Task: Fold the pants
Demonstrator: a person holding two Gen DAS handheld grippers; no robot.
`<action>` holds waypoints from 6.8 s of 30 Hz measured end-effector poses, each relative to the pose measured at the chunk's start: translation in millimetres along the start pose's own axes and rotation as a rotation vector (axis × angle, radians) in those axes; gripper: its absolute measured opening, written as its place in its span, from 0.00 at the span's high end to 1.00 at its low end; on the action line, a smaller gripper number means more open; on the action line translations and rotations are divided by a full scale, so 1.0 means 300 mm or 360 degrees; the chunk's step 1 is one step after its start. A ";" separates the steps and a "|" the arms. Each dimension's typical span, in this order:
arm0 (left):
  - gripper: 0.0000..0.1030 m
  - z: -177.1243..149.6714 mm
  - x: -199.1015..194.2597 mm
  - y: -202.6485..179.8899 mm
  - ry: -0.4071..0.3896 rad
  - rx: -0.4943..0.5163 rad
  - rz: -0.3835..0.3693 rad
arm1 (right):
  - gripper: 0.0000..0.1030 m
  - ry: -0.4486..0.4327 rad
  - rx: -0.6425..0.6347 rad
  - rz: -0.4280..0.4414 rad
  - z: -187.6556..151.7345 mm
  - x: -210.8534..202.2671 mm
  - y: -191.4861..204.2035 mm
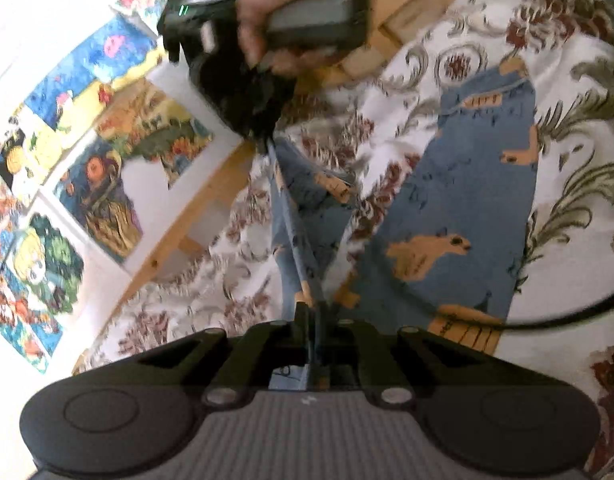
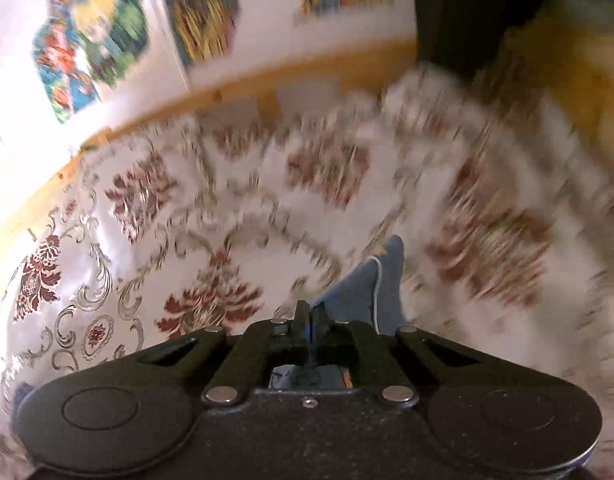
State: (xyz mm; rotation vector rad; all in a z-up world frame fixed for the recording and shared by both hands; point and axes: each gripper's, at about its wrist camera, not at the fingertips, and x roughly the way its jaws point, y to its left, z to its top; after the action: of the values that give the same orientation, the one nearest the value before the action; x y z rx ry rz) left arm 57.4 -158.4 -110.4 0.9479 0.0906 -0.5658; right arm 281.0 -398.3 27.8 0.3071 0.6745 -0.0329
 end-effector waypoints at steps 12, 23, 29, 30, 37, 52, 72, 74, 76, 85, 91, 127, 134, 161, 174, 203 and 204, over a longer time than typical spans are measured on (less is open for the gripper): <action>0.97 -0.049 -0.077 -0.048 -0.0055 0.0209 -0.0250 | 1.00 0.0039 0.0605 -0.0507 -0.535 -0.264 -0.212; 0.97 -0.088 -0.113 -0.165 -0.0164 0.0452 -0.0189 | 1.00 0.0041 0.0586 -0.0555 -0.572 -0.288 -0.209; 0.98 -0.079 -0.094 -0.172 -0.0108 0.0395 -0.0225 | 1.00 0.0035 0.0598 -0.0555 -0.579 -0.303 -0.214; 0.98 -0.075 -0.088 -0.160 -0.0095 0.0371 -0.0244 | 1.00 0.0032 0.0602 -0.0559 -0.580 -0.306 -0.212; 0.99 -0.073 -0.097 -0.143 -0.0060 0.0335 -0.0375 | 1.00 0.0025 0.0640 -0.0654 -0.611 -0.364 -0.187; 0.99 -0.080 -0.063 -0.133 0.0039 0.0310 -0.0422 | 0.67 0.0074 0.0854 -0.0656 -0.653 -0.374 -0.236; 0.08 0.088 0.231 0.348 0.0281 -0.0708 -0.1048 | 0.15 -0.0082 0.1342 -0.0325 -0.662 -0.408 -0.432; 0.00 0.166 0.330 0.371 0.0221 -0.0708 -0.1034 | 0.10 -0.0100 0.1371 -0.0301 -0.668 -0.403 -0.437; 0.00 0.249 0.432 0.367 0.0197 -0.0707 -0.1095 | 0.05 -0.0129 0.1369 -0.0274 -0.669 -0.401 -0.435; 0.01 0.495 0.825 0.230 0.0358 -0.0820 -0.1624 | 0.06 -0.0212 0.1415 -0.0295 -0.688 -0.414 -0.432; 0.26 0.554 0.918 0.134 0.0520 -0.0724 -0.1819 | 0.23 -0.0212 0.1457 -0.0371 -0.696 -0.409 -0.436; 0.93 0.748 0.834 0.051 0.0464 -0.0477 -0.1621 | 0.61 -0.0309 0.1142 -0.0606 -0.664 -0.474 -0.339; 0.93 0.752 0.834 0.046 0.0466 -0.0457 -0.1601 | 0.71 -0.0242 0.1161 -0.0691 -0.649 -0.409 -0.388; 0.36 0.628 0.709 0.251 0.0305 -0.0837 -0.1347 | 0.34 -0.0374 0.0710 -0.0635 -0.615 -0.449 -0.240; 0.05 -0.291 0.352 0.589 0.0781 -0.1219 -0.0623 | 0.09 0.0079 0.0921 -0.0035 -0.616 -0.224 -0.280; 0.71 -0.496 0.502 0.691 0.0582 -0.1179 -0.0741 | 0.06 0.0618 -0.0115 0.1011 -0.224 0.347 0.287; 0.78 -0.483 0.493 0.681 0.0568 -0.1139 -0.0719 | 0.07 0.0644 -0.0158 0.1020 -0.236 0.355 0.304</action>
State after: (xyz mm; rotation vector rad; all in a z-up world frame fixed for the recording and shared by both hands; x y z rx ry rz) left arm 309.2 -13.9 -91.0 0.3087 0.7913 -0.7031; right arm 332.8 -283.3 -65.8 0.4279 0.9476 0.6879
